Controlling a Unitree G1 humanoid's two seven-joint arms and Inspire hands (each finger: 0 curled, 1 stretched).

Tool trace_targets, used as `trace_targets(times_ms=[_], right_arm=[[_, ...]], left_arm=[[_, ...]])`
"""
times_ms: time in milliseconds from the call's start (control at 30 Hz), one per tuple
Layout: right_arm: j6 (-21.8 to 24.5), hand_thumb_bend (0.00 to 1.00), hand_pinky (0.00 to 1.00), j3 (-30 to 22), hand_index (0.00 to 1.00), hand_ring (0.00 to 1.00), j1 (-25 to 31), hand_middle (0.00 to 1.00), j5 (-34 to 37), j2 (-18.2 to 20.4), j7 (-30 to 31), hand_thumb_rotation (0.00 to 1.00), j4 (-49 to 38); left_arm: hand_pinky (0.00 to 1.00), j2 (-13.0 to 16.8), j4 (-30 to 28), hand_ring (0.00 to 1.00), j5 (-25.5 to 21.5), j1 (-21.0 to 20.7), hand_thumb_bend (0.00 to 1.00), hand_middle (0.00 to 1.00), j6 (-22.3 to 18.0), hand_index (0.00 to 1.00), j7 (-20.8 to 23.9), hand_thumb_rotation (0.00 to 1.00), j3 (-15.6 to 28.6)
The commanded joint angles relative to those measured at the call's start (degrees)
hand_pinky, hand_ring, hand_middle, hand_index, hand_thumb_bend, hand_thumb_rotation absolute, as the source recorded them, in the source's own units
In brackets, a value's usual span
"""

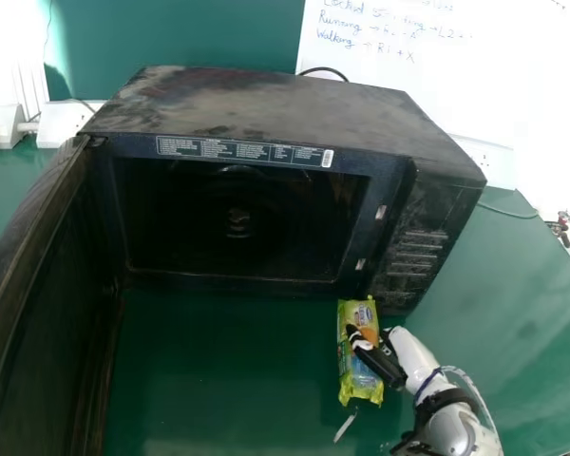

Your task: Put biscuit inside oven

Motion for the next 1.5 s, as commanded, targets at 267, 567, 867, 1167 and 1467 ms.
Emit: trace_targets(times_ms=[267,567,867,1167,1467], right_arm=[[5.6,0.53,0.12,1.8,0.47,0.2,-3.4,0.29,2.1,1.2,1.1,0.14,0.7],[8.7,0.53,0.1,3.3,0.47,0.17,-7.3,0.26,4.3,2.5,1.2,0.13,1.4],[9.9,0.53,0.13,5.8,0.47,0.2,-10.6,0.29,5.6,2.5,1.2,0.14,3.7],[10.4,0.53,0.24,7.2,0.47,0.32,-14.4,0.39,7.3,3.8,0.2,0.14,4.8],[11.0,0.53,0.14,7.8,0.47,0.21,-18.7,0.29,9.5,5.2,-0.2,0.14,6.5]], left_arm=[[1.0,0.3,1.2,0.97,0.9,-0.4,1.0,0.93,-0.5,0.84,-0.7,0.98,0.0],[1.0,0.1,1.6,0.98,1.6,-0.8,1.0,0.93,-0.4,0.83,-0.7,0.98,0.1],[1.0,0.0,1.4,0.98,1.8,-1.0,1.0,0.93,0.1,0.83,-0.2,0.98,-0.1],[1.0,-0.1,2.0,0.97,1.9,-1.5,1.0,0.93,0.0,0.83,-0.1,0.99,-0.4],[1.0,-0.2,2.2,0.97,2.3,-1.8,1.0,0.93,0.0,0.83,0.0,1.0,-0.8]])
